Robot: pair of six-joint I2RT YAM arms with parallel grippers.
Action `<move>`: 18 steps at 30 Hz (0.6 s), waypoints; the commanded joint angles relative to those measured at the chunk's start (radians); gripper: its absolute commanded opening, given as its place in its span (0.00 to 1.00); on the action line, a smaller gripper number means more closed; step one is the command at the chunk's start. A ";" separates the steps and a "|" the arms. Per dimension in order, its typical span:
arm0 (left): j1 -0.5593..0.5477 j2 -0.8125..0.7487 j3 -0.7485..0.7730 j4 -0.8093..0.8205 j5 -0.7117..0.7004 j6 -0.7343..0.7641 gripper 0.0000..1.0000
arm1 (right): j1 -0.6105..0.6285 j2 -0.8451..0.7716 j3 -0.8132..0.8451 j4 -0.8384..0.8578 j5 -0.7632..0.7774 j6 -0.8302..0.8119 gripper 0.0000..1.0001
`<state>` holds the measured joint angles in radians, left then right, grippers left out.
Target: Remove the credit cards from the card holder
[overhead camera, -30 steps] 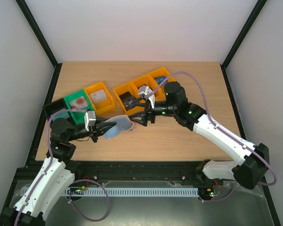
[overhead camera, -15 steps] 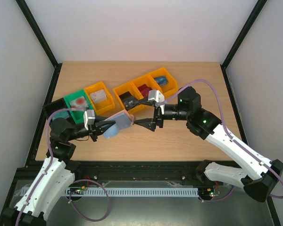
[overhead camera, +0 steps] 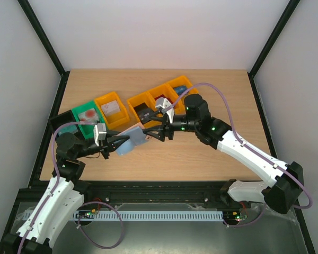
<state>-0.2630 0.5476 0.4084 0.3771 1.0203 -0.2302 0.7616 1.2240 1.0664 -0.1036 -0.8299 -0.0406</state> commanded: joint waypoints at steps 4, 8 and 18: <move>0.005 -0.009 -0.008 0.072 0.021 0.001 0.02 | 0.016 0.000 0.014 0.040 0.012 0.014 0.71; 0.004 -0.011 -0.007 0.070 0.029 0.006 0.02 | 0.016 -0.006 0.025 0.027 0.103 0.002 0.71; 0.005 -0.011 -0.013 0.077 0.033 0.009 0.02 | 0.016 0.040 0.050 -0.011 0.055 0.015 0.71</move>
<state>-0.2630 0.5472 0.4049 0.3904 1.0286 -0.2314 0.7727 1.2415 1.0878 -0.1036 -0.7273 -0.0357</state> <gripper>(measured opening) 0.073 0.707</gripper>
